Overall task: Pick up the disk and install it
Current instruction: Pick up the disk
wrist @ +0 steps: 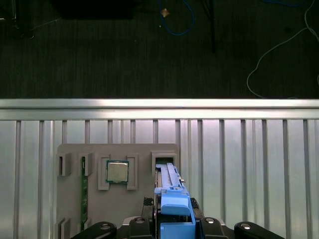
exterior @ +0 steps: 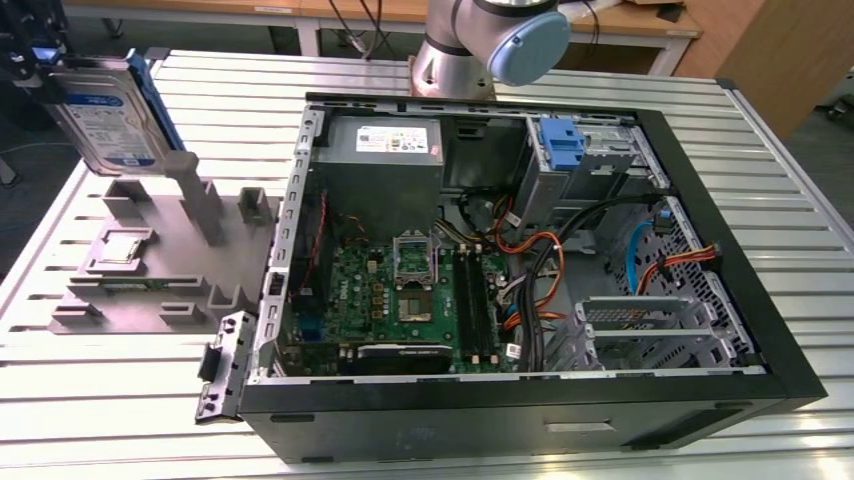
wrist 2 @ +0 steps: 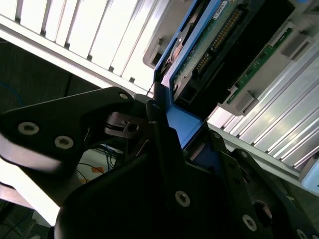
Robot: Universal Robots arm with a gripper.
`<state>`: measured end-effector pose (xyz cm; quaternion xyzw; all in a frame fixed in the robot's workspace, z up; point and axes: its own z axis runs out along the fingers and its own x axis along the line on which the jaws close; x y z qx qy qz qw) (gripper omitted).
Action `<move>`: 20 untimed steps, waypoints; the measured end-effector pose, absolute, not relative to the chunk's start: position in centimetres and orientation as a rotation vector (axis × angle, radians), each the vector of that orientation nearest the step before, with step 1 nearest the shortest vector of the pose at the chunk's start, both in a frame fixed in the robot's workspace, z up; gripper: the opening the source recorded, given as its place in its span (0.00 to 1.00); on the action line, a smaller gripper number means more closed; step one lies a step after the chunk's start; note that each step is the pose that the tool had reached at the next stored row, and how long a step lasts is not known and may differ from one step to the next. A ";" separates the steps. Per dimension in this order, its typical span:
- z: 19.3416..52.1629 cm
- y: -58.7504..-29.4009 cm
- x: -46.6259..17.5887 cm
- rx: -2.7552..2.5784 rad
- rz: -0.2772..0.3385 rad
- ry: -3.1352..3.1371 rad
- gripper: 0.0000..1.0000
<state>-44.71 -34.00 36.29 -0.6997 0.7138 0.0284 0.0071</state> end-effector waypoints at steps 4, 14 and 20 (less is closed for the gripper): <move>36.5 -34.0 -44.7 -2.189 0.089 2.232 0.37; 37.0 -34.0 -44.7 -2.188 0.089 2.232 0.37; 37.6 -34.0 -44.7 -2.189 0.089 2.233 0.37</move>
